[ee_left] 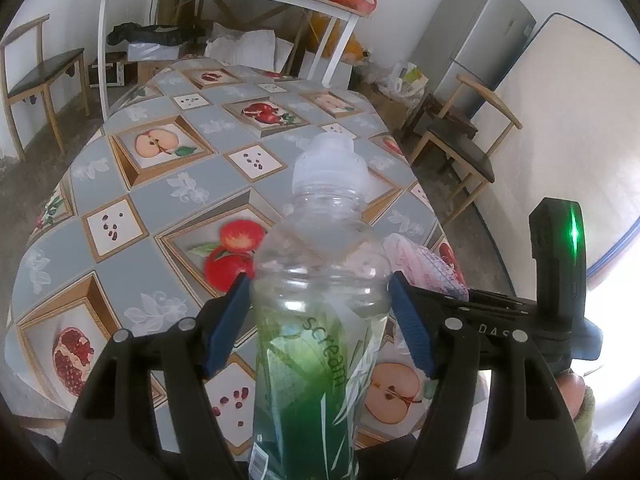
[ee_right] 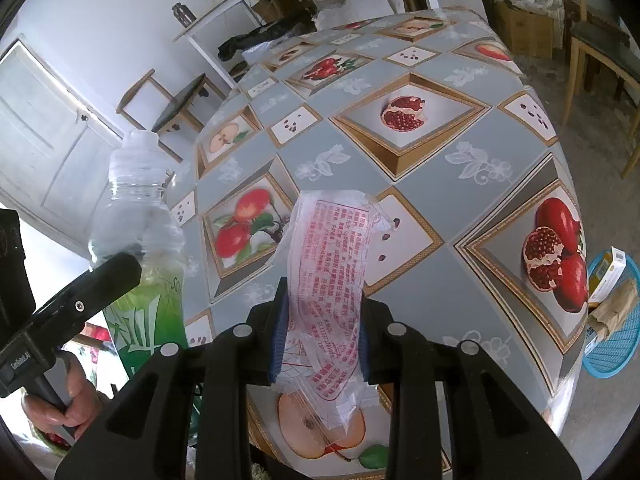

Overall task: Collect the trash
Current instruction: 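Lift the bottle with the left gripper while the right gripper holds the wrapper, then carry the bottle and wrapper to the blue basket and release both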

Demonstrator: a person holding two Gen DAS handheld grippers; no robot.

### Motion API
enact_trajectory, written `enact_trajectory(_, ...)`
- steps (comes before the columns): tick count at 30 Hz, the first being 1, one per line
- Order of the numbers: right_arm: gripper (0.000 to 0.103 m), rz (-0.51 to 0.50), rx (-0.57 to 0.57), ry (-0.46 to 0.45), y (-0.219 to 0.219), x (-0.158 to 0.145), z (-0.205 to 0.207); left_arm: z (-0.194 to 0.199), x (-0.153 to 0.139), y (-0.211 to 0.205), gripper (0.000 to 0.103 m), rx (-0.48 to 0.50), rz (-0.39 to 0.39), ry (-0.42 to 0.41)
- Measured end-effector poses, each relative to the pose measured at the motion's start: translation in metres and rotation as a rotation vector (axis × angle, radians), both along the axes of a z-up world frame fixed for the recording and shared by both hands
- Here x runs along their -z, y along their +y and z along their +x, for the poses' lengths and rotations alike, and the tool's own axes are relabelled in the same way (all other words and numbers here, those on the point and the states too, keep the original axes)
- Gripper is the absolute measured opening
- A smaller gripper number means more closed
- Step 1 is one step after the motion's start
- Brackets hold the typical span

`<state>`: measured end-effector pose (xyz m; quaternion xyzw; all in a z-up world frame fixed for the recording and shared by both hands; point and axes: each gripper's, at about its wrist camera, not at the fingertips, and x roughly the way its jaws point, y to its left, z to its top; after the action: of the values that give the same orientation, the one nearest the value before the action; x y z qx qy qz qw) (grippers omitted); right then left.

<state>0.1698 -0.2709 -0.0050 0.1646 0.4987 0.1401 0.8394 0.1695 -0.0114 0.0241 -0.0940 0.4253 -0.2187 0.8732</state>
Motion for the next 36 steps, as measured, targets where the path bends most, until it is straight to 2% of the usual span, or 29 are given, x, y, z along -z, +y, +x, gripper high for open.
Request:
enact_trajectory(19, 0.028, 0.009, 0.008, -0.056, -0.007, -0.018, -0.023, -0.025, -0.024, -0.003, 0.067, -0.002, -0.024, -0.06)
enact_trajectory(26, 0.028, 0.055, 0.05, -0.083, -0.029, -0.02, -0.038, -0.03, -0.036, -0.016, 0.067, 0.018, -0.052, -0.078)
enact_trajectory(30, 0.028, 0.079, 0.14, -0.127, -0.068, -0.031, -0.057, -0.026, -0.052, -0.041, 0.067, 0.078, -0.061, -0.114)
enact_trajectory(36, 0.028, 0.01, 0.509, -0.251, -0.199, -0.066, -0.136, -0.008, -0.079, -0.112, 0.067, 0.262, -0.133, -0.117)
